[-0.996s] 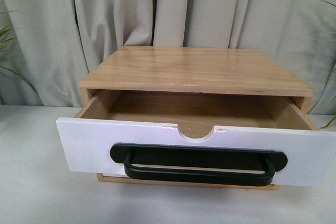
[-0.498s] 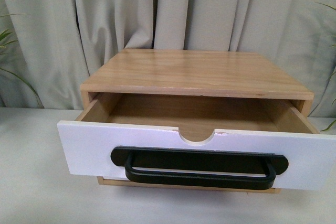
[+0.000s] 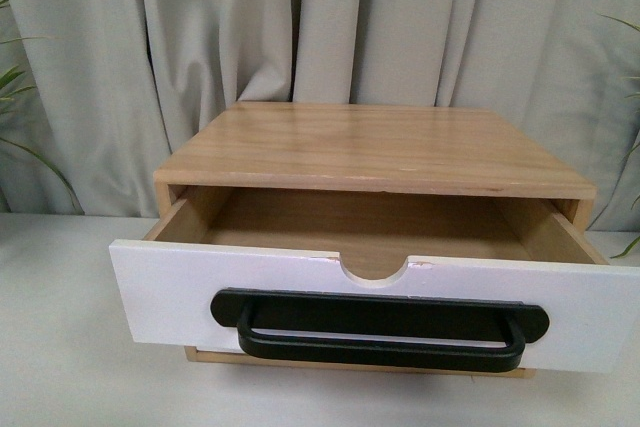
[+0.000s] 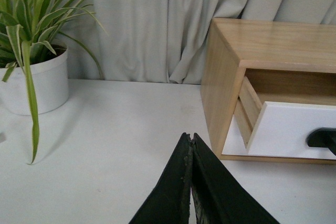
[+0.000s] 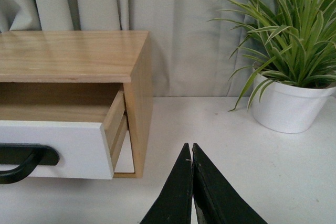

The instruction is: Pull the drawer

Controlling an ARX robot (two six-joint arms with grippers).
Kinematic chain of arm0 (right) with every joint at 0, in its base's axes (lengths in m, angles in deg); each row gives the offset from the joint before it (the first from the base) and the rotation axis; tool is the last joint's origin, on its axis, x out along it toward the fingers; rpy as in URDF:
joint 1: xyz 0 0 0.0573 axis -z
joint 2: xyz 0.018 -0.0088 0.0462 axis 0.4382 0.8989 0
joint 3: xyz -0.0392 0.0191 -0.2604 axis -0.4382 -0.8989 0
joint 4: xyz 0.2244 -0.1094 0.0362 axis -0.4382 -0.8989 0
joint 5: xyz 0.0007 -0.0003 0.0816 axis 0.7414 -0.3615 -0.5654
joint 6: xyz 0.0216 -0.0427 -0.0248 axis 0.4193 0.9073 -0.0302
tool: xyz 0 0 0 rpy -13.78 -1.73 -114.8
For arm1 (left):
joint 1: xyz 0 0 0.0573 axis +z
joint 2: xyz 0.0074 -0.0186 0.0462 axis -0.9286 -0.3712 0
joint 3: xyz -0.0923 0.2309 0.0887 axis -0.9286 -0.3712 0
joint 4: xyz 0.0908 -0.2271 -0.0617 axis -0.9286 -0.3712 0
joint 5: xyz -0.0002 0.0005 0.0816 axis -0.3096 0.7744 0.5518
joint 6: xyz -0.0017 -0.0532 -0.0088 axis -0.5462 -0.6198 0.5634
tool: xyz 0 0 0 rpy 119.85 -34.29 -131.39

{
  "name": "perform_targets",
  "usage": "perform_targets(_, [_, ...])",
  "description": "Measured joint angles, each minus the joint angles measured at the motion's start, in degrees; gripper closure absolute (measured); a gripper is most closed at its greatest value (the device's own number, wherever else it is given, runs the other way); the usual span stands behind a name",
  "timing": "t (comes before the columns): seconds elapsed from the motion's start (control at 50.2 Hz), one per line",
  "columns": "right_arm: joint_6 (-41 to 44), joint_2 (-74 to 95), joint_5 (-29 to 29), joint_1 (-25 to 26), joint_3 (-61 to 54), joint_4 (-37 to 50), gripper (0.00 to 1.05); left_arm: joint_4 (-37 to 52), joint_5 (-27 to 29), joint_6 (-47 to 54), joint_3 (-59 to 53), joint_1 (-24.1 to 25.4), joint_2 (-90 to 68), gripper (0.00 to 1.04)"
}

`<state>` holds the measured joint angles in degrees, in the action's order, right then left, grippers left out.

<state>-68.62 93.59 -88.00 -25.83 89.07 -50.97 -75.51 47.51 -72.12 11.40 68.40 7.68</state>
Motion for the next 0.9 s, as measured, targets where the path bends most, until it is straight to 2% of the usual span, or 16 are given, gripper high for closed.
perform_targets(0.1, [0.0, -1.27, 0.02, 0.0, -0.57, -0.79, 1.04, -1.16, -0.04, 0.04, -0.42, -0.09, 1.6, 1.01])
perform_targets(0.219, [-0.02, -2.8, 0.02, 0.0, -1.25, -1.36, 1.04, -8.57, -0.02, 0.07, -1.33, -0.09, 9.07, 1.01])
perform_targets(0.339, [0.02, -11.1, -0.11, 0.0, -2.71, -9.88, 1.04, -8.7, 0.0, 0.07, -2.6, -0.09, 11.52, 1.01])
perform_targets(0.817, [-0.02, -12.85, -0.11, 0.0, -2.69, -10.01, 1.04, -8.87, -0.07, 0.07, -2.6, -0.09, 11.74, 1.01])
perform_targets(0.857, [-0.02, -12.85, -0.13, 0.0, -2.69, -10.01, 1.03, -8.87, -0.04, 0.07, -2.6, -0.09, 11.74, 0.96])
perform_targets(0.896, [0.0, -12.85, -0.13, 0.0, -2.69, -10.01, 0.98, -8.87, -0.07, 0.07, -2.6, -0.09, 11.74, 0.9])
